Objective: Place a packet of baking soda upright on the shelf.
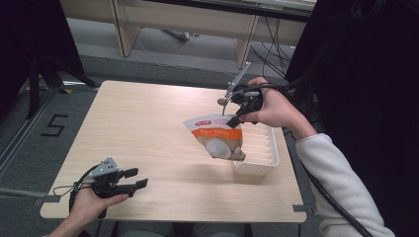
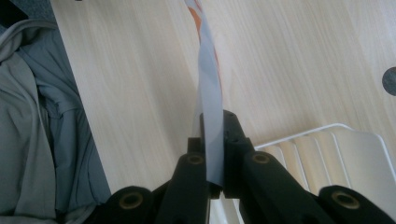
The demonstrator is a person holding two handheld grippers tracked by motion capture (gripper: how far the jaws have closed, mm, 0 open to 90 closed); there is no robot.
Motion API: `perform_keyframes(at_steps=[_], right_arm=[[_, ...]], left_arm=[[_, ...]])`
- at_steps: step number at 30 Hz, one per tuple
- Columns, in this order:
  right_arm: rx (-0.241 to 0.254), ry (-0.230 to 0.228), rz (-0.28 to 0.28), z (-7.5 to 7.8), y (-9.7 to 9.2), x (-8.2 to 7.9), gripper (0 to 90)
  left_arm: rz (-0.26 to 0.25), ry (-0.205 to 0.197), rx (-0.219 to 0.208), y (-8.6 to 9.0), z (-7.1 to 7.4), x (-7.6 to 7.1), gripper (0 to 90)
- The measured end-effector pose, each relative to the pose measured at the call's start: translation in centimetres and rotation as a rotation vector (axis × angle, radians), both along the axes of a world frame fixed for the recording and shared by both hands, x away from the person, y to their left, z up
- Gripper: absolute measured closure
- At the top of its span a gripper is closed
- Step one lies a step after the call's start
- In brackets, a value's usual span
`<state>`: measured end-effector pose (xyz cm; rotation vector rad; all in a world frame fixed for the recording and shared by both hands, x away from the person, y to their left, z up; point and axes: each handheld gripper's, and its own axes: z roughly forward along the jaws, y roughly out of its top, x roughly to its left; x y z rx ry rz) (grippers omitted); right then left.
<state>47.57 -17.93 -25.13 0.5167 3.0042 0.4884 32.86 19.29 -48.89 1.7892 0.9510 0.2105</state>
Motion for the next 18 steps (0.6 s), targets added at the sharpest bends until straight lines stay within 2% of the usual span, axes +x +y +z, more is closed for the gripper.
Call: perform_keyframes(at_steps=[3, 5, 6, 9, 14, 18], right_arm=[[-0.004, 0.003, -0.014, 0.2, -0.3, 0.0, 90.0], [0.002, -0.003, 0.003, 0.3, -0.6, 0.1, 90.0], [-0.008, -0.002, -0.021, 0.4, -0.7, -0.1, 90.0], [-0.003, -0.006, 0.000, 0.4, -0.9, 0.0, 90.0], [-0.013, -0.005, -0.017, 0.6, -1.4, 0.0, 90.0], [-0.010, -0.005, -0.024, 0.6, -1.7, 0.0, 90.0]], left_arm=[[0.006, 0.005, -0.002, 0.0, 0.0, 0.0, 38.7], [0.010, 0.005, -0.006, 0.0, 0.0, -0.1, 38.7], [0.011, 0.006, -0.007, 0.0, 0.0, -0.1, 38.8], [0.011, 0.007, -0.007, 0.0, 0.0, -0.1, 38.8], [0.009, 0.007, -0.012, 0.0, 0.0, 0.0, 38.7], [0.009, 0.007, -0.003, 0.0, 0.0, 0.0, 38.8]])
